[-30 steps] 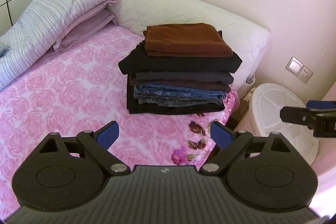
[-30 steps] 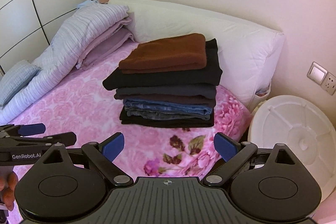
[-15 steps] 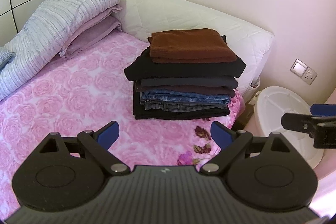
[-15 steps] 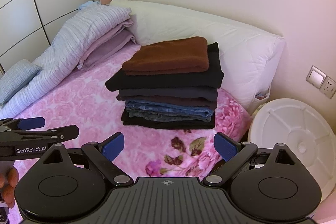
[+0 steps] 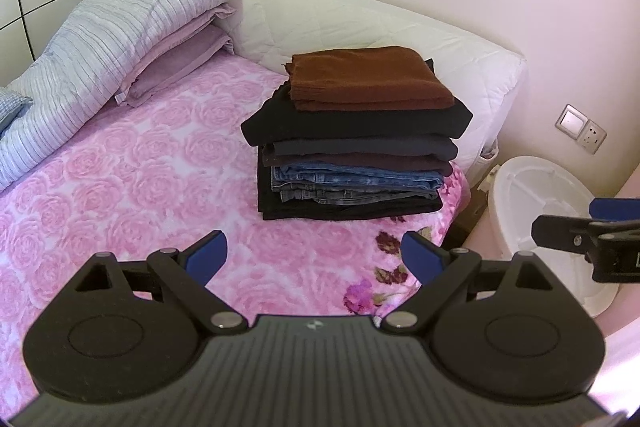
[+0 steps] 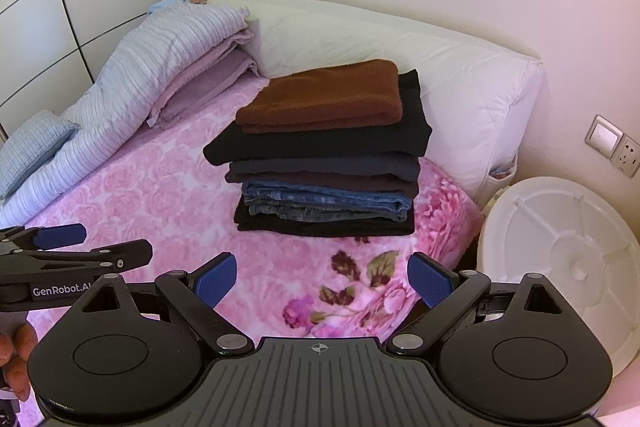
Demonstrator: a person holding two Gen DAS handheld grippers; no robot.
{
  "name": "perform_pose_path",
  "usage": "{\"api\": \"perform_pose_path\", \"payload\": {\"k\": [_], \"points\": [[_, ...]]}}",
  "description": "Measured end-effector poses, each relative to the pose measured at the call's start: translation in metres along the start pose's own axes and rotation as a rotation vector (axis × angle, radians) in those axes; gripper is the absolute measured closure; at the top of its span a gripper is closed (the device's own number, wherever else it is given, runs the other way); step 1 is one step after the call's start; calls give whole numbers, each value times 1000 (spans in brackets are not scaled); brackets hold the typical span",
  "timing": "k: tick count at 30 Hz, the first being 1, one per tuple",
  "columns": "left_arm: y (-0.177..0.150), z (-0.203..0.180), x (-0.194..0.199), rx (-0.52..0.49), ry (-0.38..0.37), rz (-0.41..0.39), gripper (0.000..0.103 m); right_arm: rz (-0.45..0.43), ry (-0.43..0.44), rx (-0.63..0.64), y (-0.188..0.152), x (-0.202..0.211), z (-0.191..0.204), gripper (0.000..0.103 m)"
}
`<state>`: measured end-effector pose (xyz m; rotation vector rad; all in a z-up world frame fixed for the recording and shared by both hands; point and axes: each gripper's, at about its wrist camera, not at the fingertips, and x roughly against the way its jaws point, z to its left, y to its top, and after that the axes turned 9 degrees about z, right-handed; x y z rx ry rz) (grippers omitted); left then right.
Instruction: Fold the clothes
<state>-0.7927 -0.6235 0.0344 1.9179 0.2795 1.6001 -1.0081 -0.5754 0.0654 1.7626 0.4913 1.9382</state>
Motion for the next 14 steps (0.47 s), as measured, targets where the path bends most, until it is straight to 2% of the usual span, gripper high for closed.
{"api": "perform_pose_path", "payload": {"k": [14], "points": [[-2,1,-3,-7,-14,-2,11,16,5,-3,-1,-6,2,8]]}}
